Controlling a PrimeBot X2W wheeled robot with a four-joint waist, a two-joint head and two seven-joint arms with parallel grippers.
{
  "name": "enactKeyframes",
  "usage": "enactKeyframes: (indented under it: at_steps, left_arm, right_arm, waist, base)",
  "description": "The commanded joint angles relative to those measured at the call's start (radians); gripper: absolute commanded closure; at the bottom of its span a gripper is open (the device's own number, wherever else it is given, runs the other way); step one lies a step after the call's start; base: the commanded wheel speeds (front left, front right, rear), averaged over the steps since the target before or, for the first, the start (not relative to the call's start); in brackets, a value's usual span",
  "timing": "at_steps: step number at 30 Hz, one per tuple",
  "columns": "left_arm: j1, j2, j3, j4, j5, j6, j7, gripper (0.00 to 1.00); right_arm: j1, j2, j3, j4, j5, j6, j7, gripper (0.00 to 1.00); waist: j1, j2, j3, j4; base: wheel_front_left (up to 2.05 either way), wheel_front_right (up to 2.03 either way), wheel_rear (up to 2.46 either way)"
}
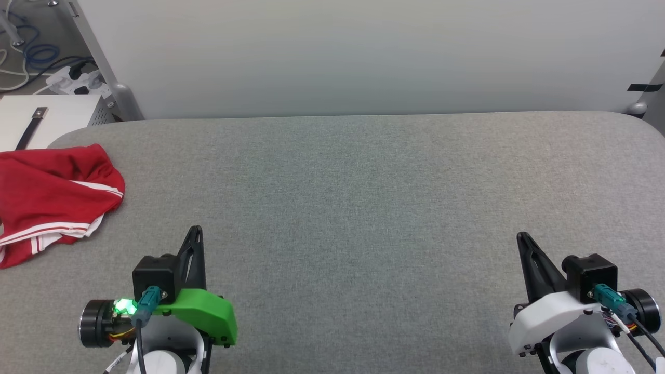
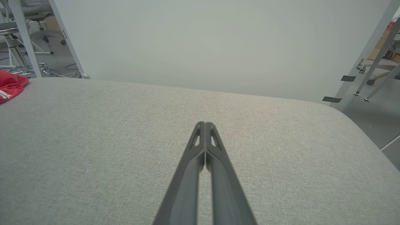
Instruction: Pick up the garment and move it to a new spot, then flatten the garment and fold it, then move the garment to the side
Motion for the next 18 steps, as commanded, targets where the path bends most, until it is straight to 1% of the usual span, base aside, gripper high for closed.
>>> enactKeyframes:
  at_steps: [1,16,17,18]
  left_arm:
    - [0.016,-0.005,0.0,-0.002,0.01,0.004,-0.001,1.0]
    - [0.016,-0.005,0.0,-0.002,0.01,0.004,-0.001,1.0]
    - [0.0,0.0,0.0,0.0,0.0,0.0,0.0,0.0]
    - [0.0,0.0,0.0,0.0,-0.001,0.0,0.0,1.0]
  right_arm:
    - [0.007,0.002,0.001,-0.004,-0.009,-0.001,0.003,1.0]
    - [0.007,0.002,0.001,-0.004,-0.009,-0.001,0.003,1.0]
    - [0.0,0.0,-0.001,0.0,0.0,0.0,0.0,0.0]
    - [0.0,0.0,-0.001,0.0,0.001,0.0,0.0,1.0]
  waist:
    - [0.0,0.0,0.0,0.0]
    - [0.0,0.0,0.0,0.0]
    - [0.0,0.0,0.0,0.0]
    - [0.0,0.0,0.0,0.0]
  base:
    - [0.0,0.0,0.0]
    - [0.0,0.0,0.0]
    - [0.0,0.0,0.0]
    - [0.0,0.0,0.0]
